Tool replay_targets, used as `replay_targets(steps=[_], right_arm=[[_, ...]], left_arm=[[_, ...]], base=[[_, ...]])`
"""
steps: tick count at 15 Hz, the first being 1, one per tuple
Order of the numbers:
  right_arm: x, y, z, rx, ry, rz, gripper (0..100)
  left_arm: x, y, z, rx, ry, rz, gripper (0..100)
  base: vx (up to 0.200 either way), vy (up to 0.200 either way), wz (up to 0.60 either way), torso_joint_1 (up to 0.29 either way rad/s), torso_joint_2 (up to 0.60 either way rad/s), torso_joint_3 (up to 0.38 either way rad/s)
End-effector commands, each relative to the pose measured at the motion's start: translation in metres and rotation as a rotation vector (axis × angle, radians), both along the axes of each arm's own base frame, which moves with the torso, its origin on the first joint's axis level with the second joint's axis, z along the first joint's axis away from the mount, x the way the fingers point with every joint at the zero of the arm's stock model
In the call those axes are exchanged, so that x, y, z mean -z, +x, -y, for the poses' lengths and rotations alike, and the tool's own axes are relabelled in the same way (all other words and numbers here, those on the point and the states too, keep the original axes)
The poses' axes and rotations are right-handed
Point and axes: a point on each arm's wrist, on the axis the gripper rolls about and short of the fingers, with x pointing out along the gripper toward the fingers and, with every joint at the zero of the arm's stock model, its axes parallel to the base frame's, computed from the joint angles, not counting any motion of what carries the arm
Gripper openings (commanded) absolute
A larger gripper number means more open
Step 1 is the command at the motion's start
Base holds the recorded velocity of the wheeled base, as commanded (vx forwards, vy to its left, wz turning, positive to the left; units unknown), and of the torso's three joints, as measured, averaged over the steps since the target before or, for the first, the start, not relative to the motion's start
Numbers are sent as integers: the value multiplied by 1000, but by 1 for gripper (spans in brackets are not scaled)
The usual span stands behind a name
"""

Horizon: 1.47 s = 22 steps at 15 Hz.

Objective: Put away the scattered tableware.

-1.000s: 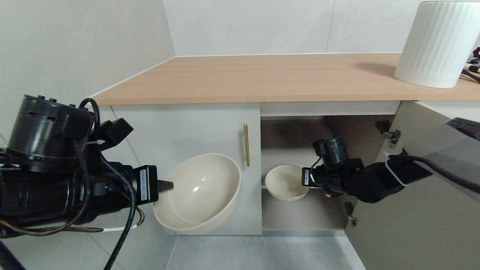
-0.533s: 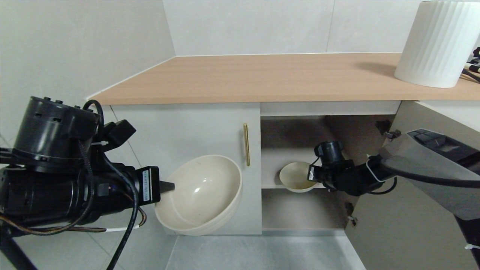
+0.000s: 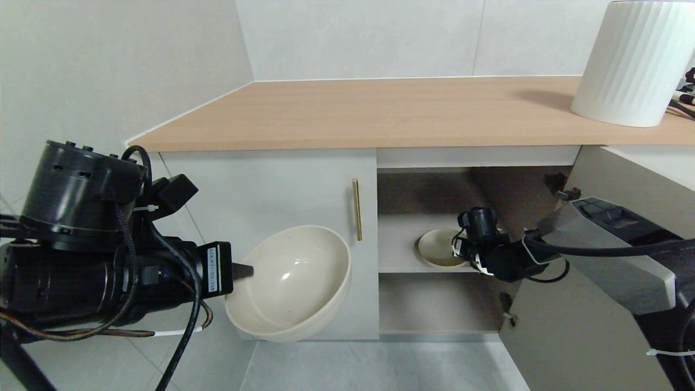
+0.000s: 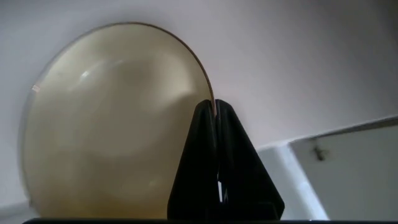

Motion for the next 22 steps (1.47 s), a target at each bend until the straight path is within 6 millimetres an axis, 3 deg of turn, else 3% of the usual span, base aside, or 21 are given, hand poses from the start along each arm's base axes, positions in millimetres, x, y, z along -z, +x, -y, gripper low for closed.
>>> replay_targets(steps=[1, 14, 15, 20, 22], right_arm=[[8, 8, 2, 16, -4, 6, 0], [3, 24, 7, 53, 32, 64, 0], [3, 24, 8, 55, 32, 64, 100], [-3, 22, 8, 65, 49, 73, 100], [-25, 7, 7, 61, 50, 75, 100]], left_arm=[[0, 0, 0, 0, 0, -2, 0], [3, 1, 1, 0, 4, -10, 0], [3, 1, 1, 0, 4, -10, 0], [3, 2, 1, 0, 5, -11, 0], [6, 5, 3, 7, 18, -22, 0]], base=[[0, 0, 0, 0, 0, 0], [0, 0, 0, 0, 0, 0], [0, 0, 0, 0, 0, 0], [0, 0, 0, 0, 0, 0], [0, 0, 0, 0, 0, 0]])
